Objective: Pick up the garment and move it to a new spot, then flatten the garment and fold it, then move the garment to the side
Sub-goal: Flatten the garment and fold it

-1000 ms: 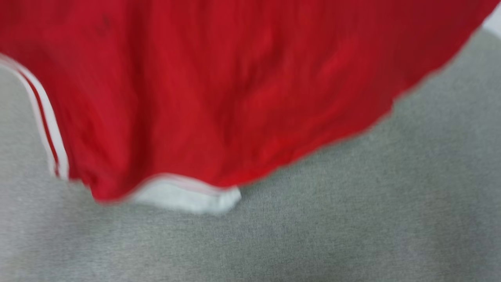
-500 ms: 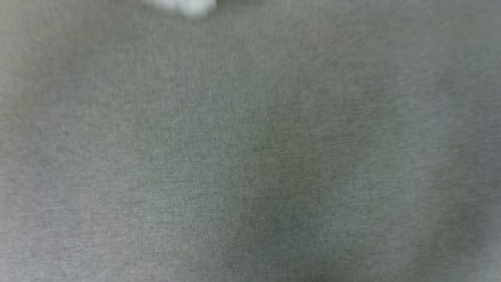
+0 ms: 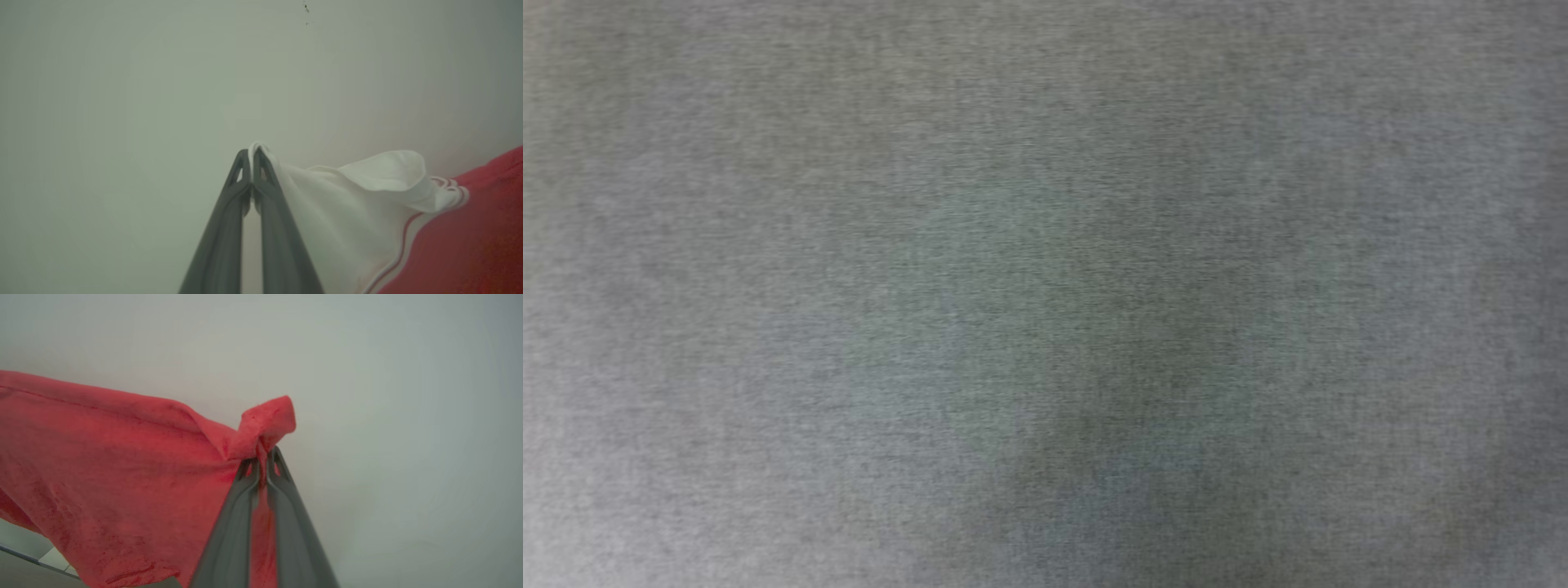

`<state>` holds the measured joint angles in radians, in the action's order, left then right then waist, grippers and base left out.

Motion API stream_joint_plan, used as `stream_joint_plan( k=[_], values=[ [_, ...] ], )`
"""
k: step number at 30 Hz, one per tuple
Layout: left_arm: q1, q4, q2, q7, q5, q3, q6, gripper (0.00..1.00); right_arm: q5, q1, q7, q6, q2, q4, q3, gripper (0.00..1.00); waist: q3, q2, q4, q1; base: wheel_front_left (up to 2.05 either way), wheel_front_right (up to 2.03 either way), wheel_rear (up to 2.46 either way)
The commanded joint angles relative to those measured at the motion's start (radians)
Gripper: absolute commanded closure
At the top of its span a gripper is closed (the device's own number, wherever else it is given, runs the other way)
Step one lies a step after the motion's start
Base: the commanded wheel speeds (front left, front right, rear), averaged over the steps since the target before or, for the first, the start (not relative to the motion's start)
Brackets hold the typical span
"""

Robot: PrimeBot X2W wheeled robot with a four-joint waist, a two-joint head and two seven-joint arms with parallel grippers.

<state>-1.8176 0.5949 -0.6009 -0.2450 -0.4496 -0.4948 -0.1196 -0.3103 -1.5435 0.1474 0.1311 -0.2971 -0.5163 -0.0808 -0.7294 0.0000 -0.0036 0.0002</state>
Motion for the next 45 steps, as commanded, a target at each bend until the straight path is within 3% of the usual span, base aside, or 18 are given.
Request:
stream_joint_plan(
  k=[1, 6, 15, 20, 28, 37, 40, 45],
  values=[
    [0.038, 0.01, 0.007, -0.008, -0.006, -0.008, -0.002, 1.0, 0.011, 0.035, -0.013, -0.001, -0.002, -0.012, -0.021, 1.0, 0.001, 0.0, 0.013, -0.0002, 0.0, 0.0, 0.0],
    [0.224, 0.015, 0.029, -0.02, -0.021, -0.042, -0.007, 1.0, -0.017, 0.157, -0.045, -0.001, -0.029, -0.046, -0.115, 1.0, 0.042, 0.0, 0.039, -0.0002, 0.0, 0.0, 0.0],
    [0.716, -0.141, 0.035, -0.021, -0.038, -0.037, 0.002, 1.0, -0.103, 0.469, -0.051, -0.001, -0.065, -0.072, -0.225, 1.0, 0.202, 0.0, 0.063, -0.0002, 0.0, 0.0, 0.0],
    [0.977, -0.214, 0.017, -0.012, -0.067, -0.065, 0.02, 1.0, -0.158, 0.634, -0.034, -0.001, -0.119, -0.041, -0.317, 1.0, 0.307, 0.0, 0.082, -0.0002, 0.0, 0.0, 0.0],
    [1.321, -0.324, -0.044, 0.092, -0.143, -0.147, 0.032, 1.0, -0.254, 0.879, -0.036, -0.001, -0.232, 0.035, -0.415, 1.0, 0.452, 0.0, 0.113, -0.0002, 0.0, 0.0, 0.0],
    [1.589, -0.537, -0.147, 0.218, -0.239, -0.171, 0.094, 1.0, -0.385, 1.119, 0.011, -0.001, -0.322, 0.128, -0.402, 1.0, 0.564, 0.0, 0.124, -0.0002, 0.0, 0.0, 0.0],
    [1.669, -0.627, -0.181, 0.262, -0.285, -0.193, 0.088, 1.0, -0.443, 1.224, 0.028, -0.001, -0.316, 0.154, -0.364, 1.0, 0.594, 0.0, 0.127, -0.0002, 0.0, 0.0, 0.0],
    [1.797, -0.718, -0.227, 0.298, -0.343, -0.199, 0.138, 1.0, -0.483, 1.387, 0.063, -0.001, -0.327, 0.225, -0.32, 1.0, 0.642, 0.0, 0.122, -0.0002, 0.0, 0.0, 0.0]
  ],
)
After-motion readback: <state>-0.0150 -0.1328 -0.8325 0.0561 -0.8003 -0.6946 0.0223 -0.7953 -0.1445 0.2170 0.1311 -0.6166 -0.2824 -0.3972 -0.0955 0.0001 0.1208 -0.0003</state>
